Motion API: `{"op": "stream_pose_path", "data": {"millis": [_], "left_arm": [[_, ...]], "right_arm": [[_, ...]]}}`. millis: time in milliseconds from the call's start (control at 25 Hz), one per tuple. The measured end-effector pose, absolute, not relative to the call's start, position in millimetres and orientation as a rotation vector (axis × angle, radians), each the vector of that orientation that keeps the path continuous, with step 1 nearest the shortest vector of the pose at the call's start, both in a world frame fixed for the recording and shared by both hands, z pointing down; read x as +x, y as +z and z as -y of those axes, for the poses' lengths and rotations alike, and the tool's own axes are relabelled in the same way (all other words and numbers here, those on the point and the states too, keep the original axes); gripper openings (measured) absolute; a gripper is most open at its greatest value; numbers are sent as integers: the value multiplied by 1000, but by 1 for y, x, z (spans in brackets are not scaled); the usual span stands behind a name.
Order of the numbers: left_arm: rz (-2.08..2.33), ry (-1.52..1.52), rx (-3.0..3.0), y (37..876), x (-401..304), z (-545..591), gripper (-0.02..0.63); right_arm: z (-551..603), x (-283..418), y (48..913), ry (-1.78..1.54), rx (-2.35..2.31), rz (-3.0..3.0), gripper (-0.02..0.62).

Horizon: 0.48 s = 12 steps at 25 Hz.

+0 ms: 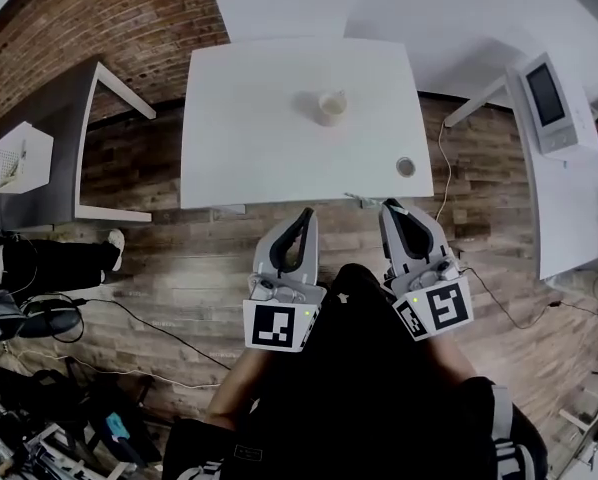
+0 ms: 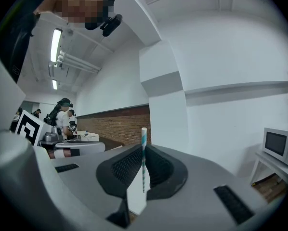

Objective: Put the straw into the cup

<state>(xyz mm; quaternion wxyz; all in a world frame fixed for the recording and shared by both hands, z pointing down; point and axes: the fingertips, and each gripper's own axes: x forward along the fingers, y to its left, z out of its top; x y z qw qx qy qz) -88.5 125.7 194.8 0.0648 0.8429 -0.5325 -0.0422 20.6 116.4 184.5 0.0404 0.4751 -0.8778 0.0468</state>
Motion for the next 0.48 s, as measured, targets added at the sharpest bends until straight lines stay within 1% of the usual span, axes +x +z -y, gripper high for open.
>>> {"op": "stream_pose_path", "data": {"millis": [480], "left_arm": [[1599, -130, 2545, 200, -96, -102, 5]], "right_arm": [[-85, 8, 185, 119, 1462, 2706, 23]]}}
